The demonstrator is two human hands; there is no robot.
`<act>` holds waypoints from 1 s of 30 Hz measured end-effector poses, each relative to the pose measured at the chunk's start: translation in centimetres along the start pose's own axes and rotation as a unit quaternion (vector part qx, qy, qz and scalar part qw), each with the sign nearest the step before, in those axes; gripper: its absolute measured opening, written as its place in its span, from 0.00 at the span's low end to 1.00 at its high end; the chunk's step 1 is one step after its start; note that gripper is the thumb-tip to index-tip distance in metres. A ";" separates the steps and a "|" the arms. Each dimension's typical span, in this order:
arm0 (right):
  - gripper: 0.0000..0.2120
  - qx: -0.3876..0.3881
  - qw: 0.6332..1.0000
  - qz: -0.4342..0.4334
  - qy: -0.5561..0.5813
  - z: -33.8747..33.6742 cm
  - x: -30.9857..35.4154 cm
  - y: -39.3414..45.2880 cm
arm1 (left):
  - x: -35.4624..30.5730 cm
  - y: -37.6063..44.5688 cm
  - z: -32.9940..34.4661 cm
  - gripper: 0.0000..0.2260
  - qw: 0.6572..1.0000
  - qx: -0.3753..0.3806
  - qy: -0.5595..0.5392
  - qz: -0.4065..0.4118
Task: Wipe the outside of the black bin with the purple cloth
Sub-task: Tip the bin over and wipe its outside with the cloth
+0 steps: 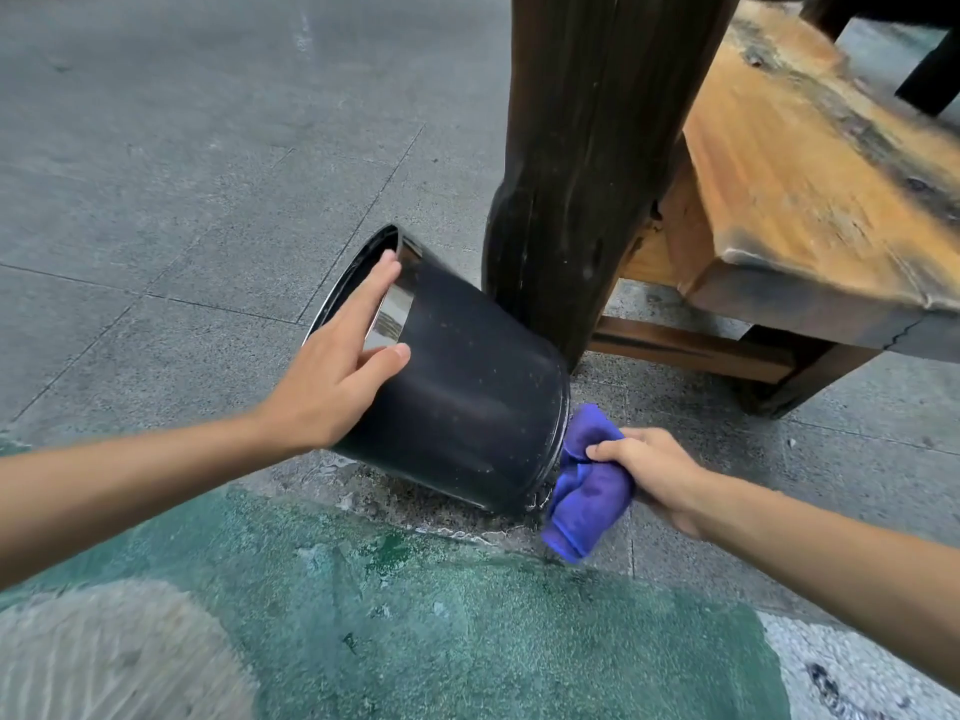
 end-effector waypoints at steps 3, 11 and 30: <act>0.12 0.046 0.987 0.080 0.131 1.8 -1.2 0.4 | 0.2 0.1 0.2 0.36 0.999 0.020 -0.043 -0.003; 0.15 0.057 0.971 0.097 0.213 3.6 -0.4 0.0 | 0.0 1.4 0.6 0.36 0.968 0.040 -0.237 -0.077; 0.19 0.024 0.996 0.020 0.088 1.9 6.7 1.5 | 0.2 4.9 -3.9 0.15 0.936 -0.062 -0.263 -0.225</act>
Point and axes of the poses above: each hand's wrist, its own y-axis towards the middle knuckle, its own z-axis out of the palm, x = y × z, the point moved 6 cm from there along y, towards the middle knuckle, and after that the axes turned 2 degrees about z, right-handed, at the moved point
